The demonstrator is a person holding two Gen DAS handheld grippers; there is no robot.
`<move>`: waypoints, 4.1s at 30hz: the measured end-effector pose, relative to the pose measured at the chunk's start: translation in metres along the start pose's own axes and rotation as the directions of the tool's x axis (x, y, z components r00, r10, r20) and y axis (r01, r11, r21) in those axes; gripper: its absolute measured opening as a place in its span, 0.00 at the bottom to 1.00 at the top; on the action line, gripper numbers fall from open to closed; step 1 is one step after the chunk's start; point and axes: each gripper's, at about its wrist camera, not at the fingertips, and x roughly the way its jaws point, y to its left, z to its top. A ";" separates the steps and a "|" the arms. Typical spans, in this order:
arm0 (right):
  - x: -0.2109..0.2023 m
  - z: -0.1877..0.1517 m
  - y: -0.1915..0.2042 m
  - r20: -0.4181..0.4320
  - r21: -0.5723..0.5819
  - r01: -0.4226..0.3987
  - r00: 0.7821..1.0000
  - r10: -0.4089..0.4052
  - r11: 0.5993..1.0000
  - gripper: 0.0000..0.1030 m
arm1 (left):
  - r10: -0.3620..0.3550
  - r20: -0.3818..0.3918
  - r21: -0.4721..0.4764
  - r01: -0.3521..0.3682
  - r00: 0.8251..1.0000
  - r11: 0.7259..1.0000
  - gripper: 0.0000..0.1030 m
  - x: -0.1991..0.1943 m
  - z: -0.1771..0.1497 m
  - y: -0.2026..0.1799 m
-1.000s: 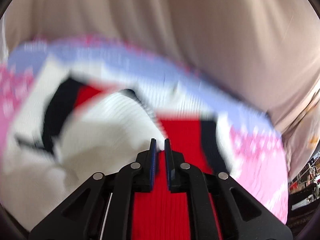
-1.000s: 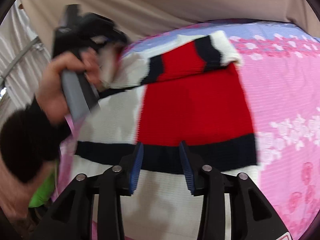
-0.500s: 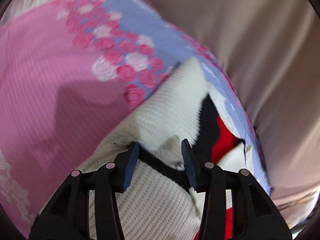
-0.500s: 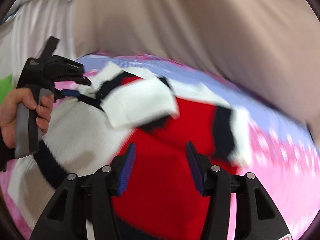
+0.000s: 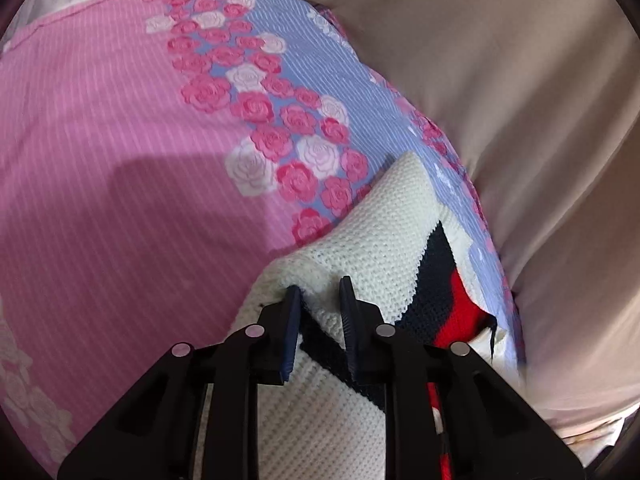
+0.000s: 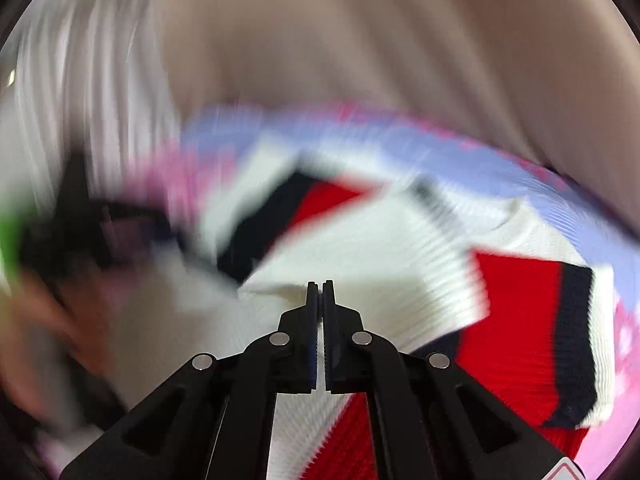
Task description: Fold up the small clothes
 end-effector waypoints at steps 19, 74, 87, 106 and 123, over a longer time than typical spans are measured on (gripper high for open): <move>-0.040 -0.050 -0.182 -0.017 0.503 0.187 0.978 -0.207 0.844 0.53 | 0.008 -0.037 -0.052 -0.010 0.999 0.999 0.33 0.010 -0.011 -0.010; -0.111 -0.145 -0.065 -0.107 0.278 0.188 0.981 -0.164 0.942 0.17 | 0.057 0.070 0.375 -0.079 0.996 0.924 0.44 -0.058 -0.015 0.008; -0.217 -0.305 -0.072 -0.359 0.401 0.261 0.926 -0.112 0.878 0.52 | 0.196 -0.091 0.323 -0.157 0.976 0.933 0.72 -0.159 -0.172 0.150; -0.256 -0.283 -0.067 -0.080 0.507 0.116 0.993 -0.087 0.854 0.06 | 0.010 -0.229 0.304 0.062 0.973 0.951 0.11 -0.217 -0.185 0.114; -0.402 -0.326 -0.054 -0.202 0.374 0.044 0.979 0.036 0.926 0.06 | 0.046 -0.287 0.500 0.109 0.957 0.859 0.11 -0.309 -0.234 0.084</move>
